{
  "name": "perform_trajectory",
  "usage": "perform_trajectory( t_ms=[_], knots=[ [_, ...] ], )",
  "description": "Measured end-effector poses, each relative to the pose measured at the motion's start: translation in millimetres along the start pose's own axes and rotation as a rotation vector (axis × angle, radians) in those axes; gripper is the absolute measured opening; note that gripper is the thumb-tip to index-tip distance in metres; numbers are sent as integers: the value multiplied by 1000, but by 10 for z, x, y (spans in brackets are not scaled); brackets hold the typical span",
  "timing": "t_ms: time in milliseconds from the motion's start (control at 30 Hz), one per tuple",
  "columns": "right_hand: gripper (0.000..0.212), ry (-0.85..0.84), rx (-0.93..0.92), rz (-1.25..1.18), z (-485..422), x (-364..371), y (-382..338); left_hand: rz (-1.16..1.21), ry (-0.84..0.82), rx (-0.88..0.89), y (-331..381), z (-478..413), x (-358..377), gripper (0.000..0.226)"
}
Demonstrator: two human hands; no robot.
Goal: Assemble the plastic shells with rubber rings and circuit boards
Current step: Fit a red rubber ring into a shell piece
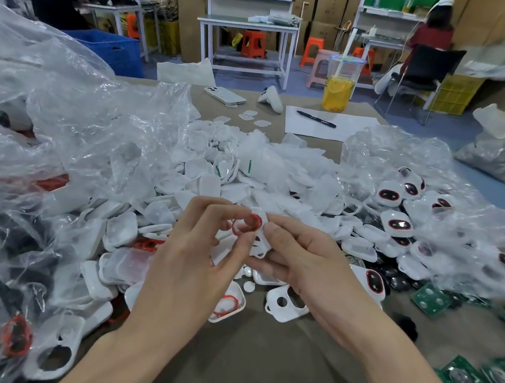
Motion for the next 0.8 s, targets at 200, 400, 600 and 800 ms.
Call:
perform_trajectory(
  t_ms=[200, 400, 600, 800],
  knots=[
    [28, -14, 5, 18, 7, 12, 7, 34, -13, -5, -12, -5, 9, 15],
    [30, -22, 11, 64, 14, 33, -24, 92, -28, -27, -43, -6, 14, 15],
    [29, 7, 22, 77, 11, -3, 13, 168, -12, -20, -44, -14, 14, 14],
    [27, 4, 71, 22, 12, -69, 100, 264, -1, -81, -72, -18, 14, 13]
  ],
)
Point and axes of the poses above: each hand's wrist, its own z-axis away from the middle knuckle, its own x-axis out of the palm, y = z × x, the point moved 7 cm from there along -z, towards the middle knuckle, and after that the axes turned 11 degrees about -y, right-handed, at the moved point
